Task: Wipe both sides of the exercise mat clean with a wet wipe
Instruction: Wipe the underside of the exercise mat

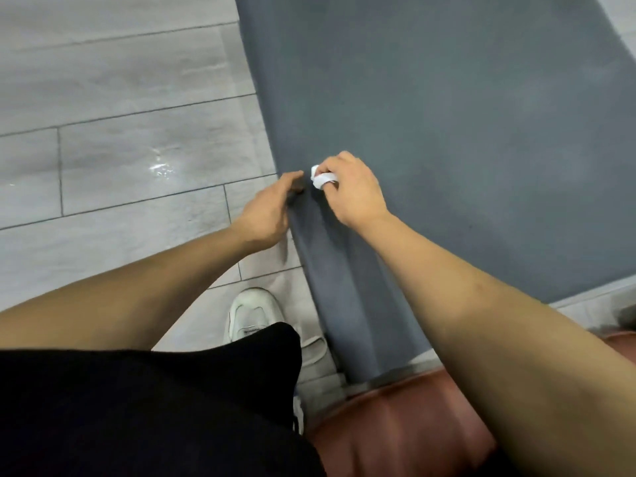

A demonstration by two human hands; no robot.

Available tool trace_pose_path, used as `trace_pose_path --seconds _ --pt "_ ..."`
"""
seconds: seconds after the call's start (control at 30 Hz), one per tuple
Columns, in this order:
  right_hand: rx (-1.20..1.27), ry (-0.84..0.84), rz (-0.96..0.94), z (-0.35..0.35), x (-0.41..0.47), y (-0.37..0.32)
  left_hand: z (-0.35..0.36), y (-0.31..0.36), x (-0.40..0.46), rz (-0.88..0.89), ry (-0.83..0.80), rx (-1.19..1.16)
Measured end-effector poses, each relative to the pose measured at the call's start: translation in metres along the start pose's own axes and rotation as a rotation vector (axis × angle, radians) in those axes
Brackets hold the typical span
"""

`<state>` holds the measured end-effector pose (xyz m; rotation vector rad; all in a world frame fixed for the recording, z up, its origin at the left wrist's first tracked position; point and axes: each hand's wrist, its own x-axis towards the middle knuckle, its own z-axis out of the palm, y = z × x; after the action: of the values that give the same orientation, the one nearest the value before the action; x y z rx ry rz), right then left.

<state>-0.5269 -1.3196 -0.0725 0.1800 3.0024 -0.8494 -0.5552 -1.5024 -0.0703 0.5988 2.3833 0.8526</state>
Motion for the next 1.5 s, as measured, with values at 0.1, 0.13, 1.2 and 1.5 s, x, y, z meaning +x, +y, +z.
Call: trace_pose_path --seconds 0.1,0.13,1.2,1.5 --pt "-0.129 -0.211 -0.131 0.026 -0.004 -0.009 -0.004 -0.013 0.010 -0.097 0.028 -0.051" --pt "-0.148 -0.252 -0.171 0.032 -0.014 -0.010 -0.004 -0.016 0.012 -0.110 0.018 -0.038" --pt "0.017 -0.504 -0.274 0.015 -0.172 0.022 0.044 -0.006 -0.002 -0.037 0.027 0.354" --pt "0.120 -0.114 0.122 -0.032 -0.130 0.044 0.039 -0.002 -0.005 -0.173 0.224 -0.043"
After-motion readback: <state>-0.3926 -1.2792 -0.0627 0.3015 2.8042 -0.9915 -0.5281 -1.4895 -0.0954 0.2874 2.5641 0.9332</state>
